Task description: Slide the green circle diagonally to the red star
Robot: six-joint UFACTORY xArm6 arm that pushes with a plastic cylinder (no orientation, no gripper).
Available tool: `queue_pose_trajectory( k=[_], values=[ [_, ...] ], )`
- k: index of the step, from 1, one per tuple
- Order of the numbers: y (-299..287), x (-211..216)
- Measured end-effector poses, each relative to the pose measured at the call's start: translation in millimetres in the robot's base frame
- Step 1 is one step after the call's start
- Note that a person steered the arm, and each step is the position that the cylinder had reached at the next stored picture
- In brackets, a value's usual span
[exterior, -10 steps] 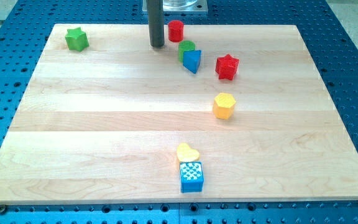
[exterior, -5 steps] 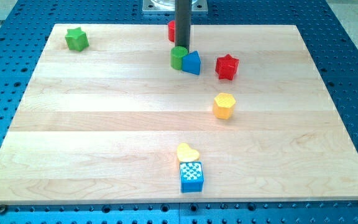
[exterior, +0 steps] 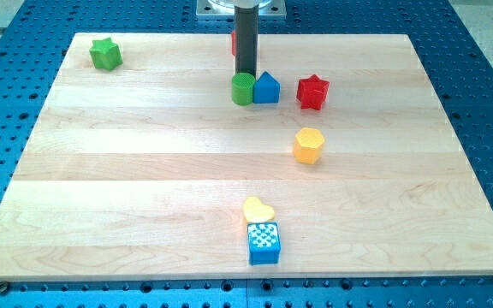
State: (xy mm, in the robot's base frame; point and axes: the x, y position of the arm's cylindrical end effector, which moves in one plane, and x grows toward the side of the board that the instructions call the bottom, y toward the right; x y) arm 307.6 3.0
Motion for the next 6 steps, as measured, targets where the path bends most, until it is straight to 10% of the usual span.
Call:
queue_pose_trajectory(
  k=[6],
  values=[
    [-8.6,128.0]
  ],
)
